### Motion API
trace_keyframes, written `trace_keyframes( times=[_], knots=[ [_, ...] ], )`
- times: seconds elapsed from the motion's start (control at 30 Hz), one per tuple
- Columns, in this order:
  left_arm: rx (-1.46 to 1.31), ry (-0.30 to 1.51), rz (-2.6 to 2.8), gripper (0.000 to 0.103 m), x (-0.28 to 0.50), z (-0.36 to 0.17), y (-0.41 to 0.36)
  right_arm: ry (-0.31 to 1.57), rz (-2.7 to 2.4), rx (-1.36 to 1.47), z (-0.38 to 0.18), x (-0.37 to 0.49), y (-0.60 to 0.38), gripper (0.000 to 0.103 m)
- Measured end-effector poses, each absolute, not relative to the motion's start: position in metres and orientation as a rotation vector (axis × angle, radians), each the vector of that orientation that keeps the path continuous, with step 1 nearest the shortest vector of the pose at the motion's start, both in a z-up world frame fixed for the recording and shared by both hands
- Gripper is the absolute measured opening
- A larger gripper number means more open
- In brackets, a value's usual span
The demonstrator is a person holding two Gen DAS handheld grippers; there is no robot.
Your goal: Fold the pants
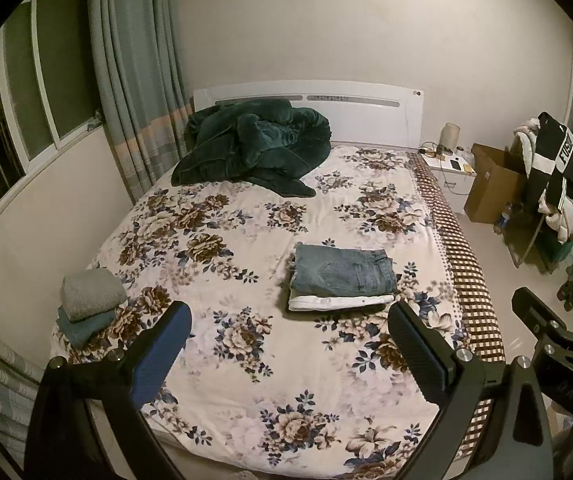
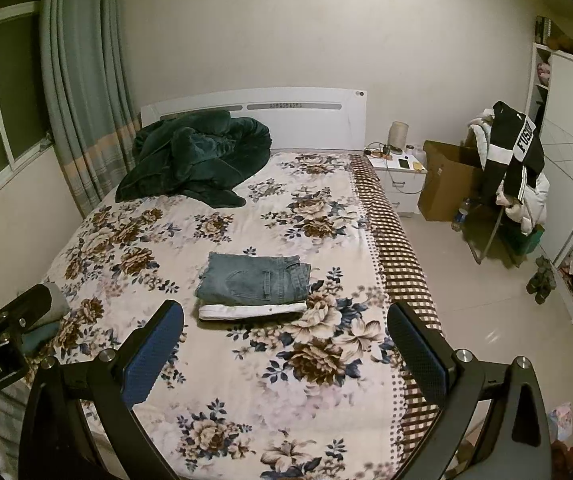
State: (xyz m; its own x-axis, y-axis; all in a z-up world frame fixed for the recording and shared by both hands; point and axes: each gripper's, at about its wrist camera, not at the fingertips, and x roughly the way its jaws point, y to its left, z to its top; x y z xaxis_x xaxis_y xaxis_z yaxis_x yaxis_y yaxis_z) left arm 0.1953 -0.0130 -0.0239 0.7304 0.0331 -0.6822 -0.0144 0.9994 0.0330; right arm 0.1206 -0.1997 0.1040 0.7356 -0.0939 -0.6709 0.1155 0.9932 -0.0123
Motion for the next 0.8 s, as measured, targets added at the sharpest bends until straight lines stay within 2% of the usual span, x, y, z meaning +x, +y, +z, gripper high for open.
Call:
trace_keyframes(
  times=[0.8],
  knots=[
    [0.017, 0.746, 0.017, 0.1, 0.19, -0.021, -0.002, 0.734, -0.103, 0.033, 0.105, 0.123, -0.192, 0.103]
  ],
)
